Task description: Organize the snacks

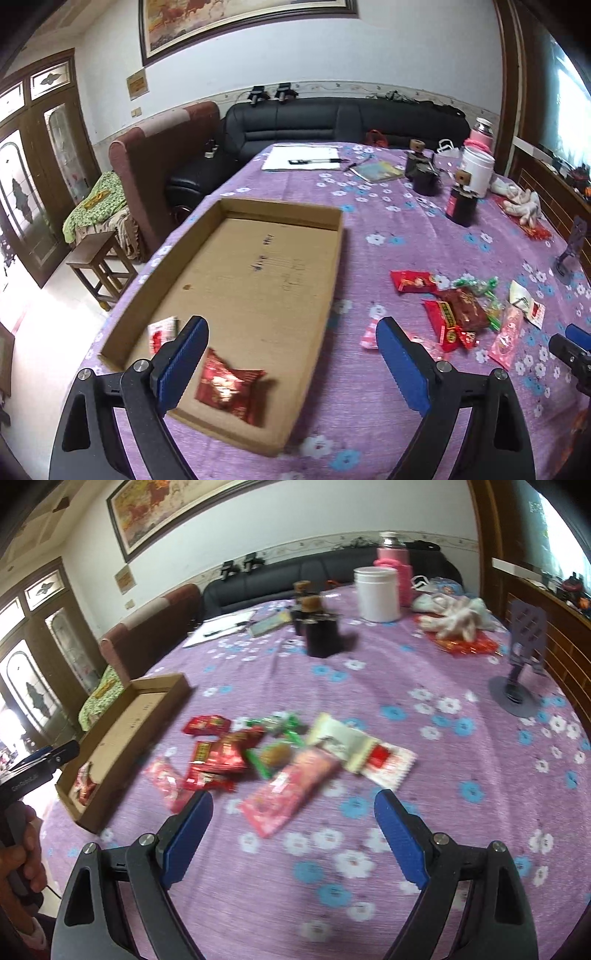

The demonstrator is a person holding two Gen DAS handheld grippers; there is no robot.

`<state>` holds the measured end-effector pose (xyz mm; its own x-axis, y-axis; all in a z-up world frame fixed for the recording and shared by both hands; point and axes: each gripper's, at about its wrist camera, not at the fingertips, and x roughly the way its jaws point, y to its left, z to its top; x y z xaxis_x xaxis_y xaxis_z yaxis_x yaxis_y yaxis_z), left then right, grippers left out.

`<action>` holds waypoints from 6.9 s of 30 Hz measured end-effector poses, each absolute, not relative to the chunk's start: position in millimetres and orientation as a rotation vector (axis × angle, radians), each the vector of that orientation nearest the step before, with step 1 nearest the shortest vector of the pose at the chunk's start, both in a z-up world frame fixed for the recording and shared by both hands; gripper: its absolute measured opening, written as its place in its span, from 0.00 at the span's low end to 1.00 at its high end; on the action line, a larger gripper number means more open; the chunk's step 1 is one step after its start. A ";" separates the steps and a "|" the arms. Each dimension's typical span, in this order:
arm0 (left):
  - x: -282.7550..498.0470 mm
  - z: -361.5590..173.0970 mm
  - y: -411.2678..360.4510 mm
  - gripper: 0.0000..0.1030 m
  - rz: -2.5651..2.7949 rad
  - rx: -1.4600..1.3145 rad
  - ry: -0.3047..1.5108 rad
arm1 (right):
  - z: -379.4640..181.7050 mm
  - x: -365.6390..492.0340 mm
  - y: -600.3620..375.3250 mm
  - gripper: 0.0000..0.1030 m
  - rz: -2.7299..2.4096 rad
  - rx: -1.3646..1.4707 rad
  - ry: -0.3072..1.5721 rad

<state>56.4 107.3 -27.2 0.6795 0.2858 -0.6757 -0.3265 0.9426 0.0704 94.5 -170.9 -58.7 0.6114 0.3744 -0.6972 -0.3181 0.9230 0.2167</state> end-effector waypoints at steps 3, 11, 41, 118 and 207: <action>64.3 -32.5 93.4 0.92 0.322 -0.042 0.764 | -63.6 97.8 -187.9 0.86 0.367 0.082 0.828; 84.4 -47.3 56.5 0.92 0.273 0.002 0.801 | -68.6 104.4 -222.4 0.86 0.316 0.112 0.827; 97.4 -96.3 62.4 0.92 0.186 -0.087 0.929 | -93.0 174.3 -187.5 0.86 0.455 -0.247 0.850; 94.8 -101.1 79.9 0.25 0.074 -0.109 0.990 | -92.4 115.7 -163.4 0.37 0.660 -0.201 0.874; 36.1 -37.5 88.1 0.25 0.134 -0.097 0.822 | -47.9 59.7 -122.8 0.33 0.661 -0.189 0.734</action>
